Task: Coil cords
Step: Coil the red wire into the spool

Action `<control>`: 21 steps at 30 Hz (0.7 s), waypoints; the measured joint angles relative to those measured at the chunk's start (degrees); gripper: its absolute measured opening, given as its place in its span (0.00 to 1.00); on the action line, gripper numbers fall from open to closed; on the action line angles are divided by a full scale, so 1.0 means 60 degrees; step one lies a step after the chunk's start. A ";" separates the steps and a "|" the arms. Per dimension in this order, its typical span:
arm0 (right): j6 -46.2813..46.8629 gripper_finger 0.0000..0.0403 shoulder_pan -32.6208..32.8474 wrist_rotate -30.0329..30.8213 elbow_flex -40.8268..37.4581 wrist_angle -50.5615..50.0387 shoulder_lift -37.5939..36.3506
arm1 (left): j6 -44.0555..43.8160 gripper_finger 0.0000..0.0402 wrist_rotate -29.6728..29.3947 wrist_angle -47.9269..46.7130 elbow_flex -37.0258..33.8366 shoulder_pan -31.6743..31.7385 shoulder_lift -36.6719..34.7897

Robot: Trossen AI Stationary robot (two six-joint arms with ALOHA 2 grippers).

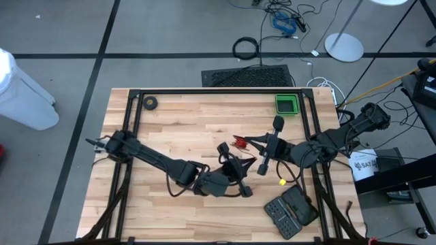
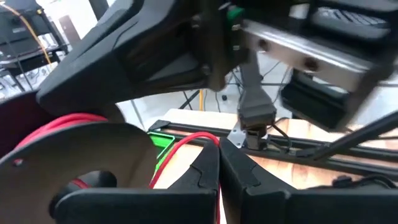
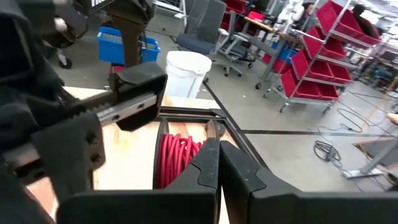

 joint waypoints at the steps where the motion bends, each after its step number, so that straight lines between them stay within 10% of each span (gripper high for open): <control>1: -0.0003 0.00 0.0000 -0.0116 0.0000 -0.0005 0.0000 | 0.0052 0.00 0.0000 -0.0056 0.0031 -0.0046 0.0000; 21: 0.0453 0.00 -0.0006 -0.0859 0.0004 -0.0817 -0.0003 | 0.0217 0.00 -0.0681 -0.1256 0.0321 -0.0190 -0.0498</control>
